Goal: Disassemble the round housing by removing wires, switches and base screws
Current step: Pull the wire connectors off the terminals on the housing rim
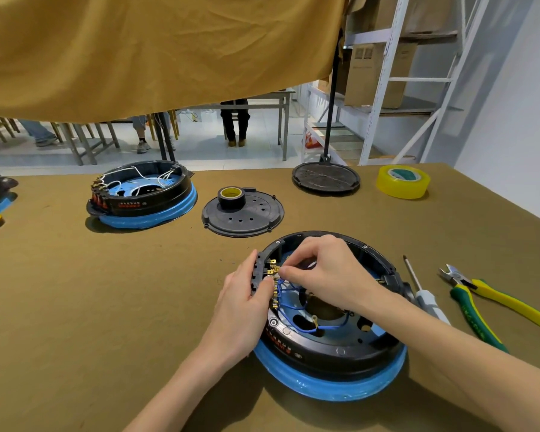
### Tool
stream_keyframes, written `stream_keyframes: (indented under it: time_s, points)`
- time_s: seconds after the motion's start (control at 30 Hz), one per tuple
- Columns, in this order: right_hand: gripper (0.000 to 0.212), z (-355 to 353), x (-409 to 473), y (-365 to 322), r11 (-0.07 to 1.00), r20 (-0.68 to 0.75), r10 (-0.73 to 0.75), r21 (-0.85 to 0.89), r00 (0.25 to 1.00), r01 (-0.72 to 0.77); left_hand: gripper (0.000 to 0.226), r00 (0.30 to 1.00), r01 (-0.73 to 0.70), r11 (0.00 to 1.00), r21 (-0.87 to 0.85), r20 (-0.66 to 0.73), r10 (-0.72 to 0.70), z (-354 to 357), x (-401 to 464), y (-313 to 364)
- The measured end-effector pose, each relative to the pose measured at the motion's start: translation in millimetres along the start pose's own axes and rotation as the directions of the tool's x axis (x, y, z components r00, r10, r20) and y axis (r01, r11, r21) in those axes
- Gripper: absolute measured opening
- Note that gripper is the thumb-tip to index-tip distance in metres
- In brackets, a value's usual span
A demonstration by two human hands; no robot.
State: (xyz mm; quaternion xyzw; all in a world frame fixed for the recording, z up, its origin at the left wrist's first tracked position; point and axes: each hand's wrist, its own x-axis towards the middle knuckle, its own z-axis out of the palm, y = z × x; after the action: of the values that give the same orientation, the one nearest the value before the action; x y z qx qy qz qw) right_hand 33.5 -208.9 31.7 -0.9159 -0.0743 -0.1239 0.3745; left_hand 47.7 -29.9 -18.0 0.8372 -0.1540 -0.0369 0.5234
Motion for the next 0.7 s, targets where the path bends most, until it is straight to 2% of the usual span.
stream_keyframes:
  time_s: [0.2, 0.3, 0.4, 0.5, 0.63, 0.7]
  points:
    - [0.002, -1.8, -4.8, -4.9, 0.987, -0.093, -0.151, -0.074, 0.984, 0.145, 0.065, 0.999, -0.041, 0.999, -0.022, -0.026, 0.041, -2.3, -3.4, -2.2]
    - [0.002, -2.2, -5.6, -8.1, 0.975, -0.004, -0.216, -0.060, 0.976, 0.216, 0.068, 0.998, -0.059, 0.998, -0.032, -0.039, 0.058, -1.2, -4.9, -3.5]
    - [0.003, 0.9, -4.4, -11.4, 0.985, 0.129, -0.142, -0.077, 0.981, 0.153, 0.068, 0.998, -0.055, 0.997, -0.051, -0.045, 0.052, 0.7, -4.4, -4.3]
    - [0.006, 0.6, 0.7, -13.4, 0.985, 0.142, -0.082, -0.136, 0.986, 0.101, 0.067, 0.997, -0.062, 0.997, -0.040, -0.046, 0.060, 0.5, -4.6, -4.0]
    - [0.013, -1.4, 0.9, -18.7, 0.983, 0.235, -0.031, -0.168, 0.972, 0.072, 0.067, 0.996, -0.074, 0.997, -0.034, -0.048, 0.072, -0.3, -3.7, -3.5]
    - [0.012, 1.2, -2.9, -20.8, 0.979, 0.212, -0.035, -0.188, 0.977, 0.076, 0.066, 0.996, -0.082, 0.996, -0.032, -0.046, 0.081, -0.5, -3.1, -3.1]
